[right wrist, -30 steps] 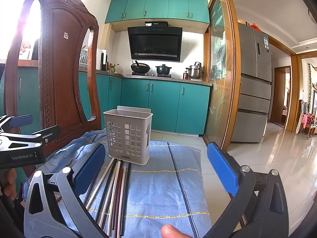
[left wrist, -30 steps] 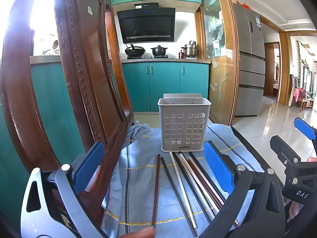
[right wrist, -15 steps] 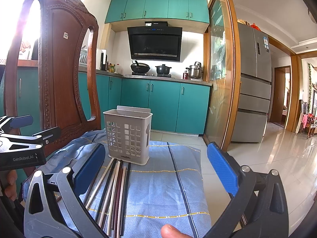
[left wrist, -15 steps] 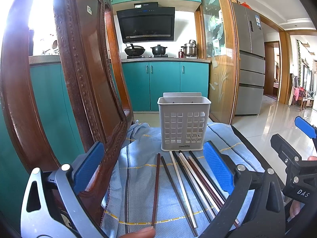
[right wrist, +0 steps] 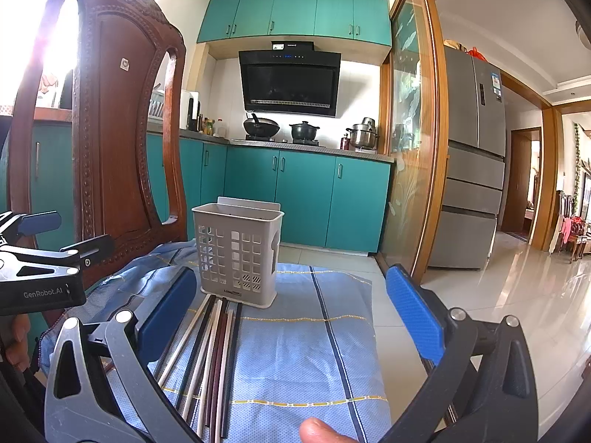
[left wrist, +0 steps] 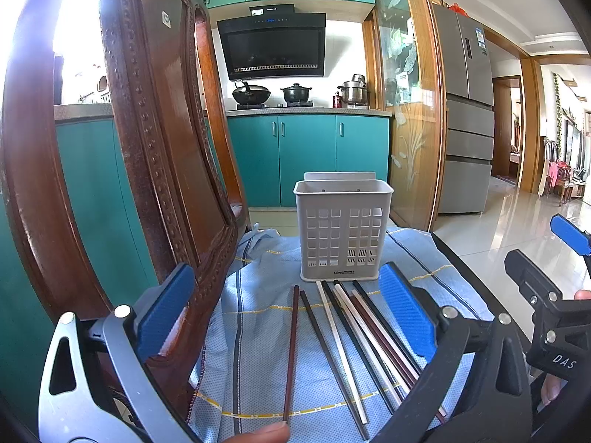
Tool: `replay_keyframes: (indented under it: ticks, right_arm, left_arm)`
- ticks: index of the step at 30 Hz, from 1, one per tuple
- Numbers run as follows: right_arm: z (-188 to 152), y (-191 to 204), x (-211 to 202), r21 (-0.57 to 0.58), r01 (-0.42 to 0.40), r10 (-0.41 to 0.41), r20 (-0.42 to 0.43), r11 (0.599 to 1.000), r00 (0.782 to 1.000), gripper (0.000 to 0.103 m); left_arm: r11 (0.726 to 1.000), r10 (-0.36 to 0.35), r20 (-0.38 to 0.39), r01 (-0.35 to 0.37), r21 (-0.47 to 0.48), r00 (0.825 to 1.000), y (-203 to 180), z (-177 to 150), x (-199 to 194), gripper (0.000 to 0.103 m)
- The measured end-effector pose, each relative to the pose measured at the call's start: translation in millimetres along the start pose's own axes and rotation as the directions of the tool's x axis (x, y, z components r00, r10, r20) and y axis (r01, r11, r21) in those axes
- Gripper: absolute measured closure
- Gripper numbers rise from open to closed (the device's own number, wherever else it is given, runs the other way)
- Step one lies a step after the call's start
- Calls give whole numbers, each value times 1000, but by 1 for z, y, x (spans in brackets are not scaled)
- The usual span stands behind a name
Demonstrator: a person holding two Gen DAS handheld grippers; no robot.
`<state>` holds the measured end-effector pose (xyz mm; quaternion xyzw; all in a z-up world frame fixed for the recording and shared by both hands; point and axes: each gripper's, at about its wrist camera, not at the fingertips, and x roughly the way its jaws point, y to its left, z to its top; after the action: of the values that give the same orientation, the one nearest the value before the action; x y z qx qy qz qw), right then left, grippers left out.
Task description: Organize utensils
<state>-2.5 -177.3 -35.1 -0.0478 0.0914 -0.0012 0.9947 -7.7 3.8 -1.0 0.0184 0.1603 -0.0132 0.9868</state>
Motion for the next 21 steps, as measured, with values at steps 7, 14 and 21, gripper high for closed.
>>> replay_keyframes:
  ticks: [7,14,21]
  right_arm:
    - [0,-1,-2,-5,6,-6,6,1000,1000,3]
    - [-7,-1,25,-109,195,-207,-123,975,970,3]
    - [-20,-32,72,16,128,-111,-403,992,908,49]
  left_arm:
    - [1000,4,-8,-4,7,1000,-1,-1,1,3]
    - [999,43,-80,-42,10,996,1,-4,13,3]
    - [1000,5,-166,-4,6,986,5,-9,24,19]
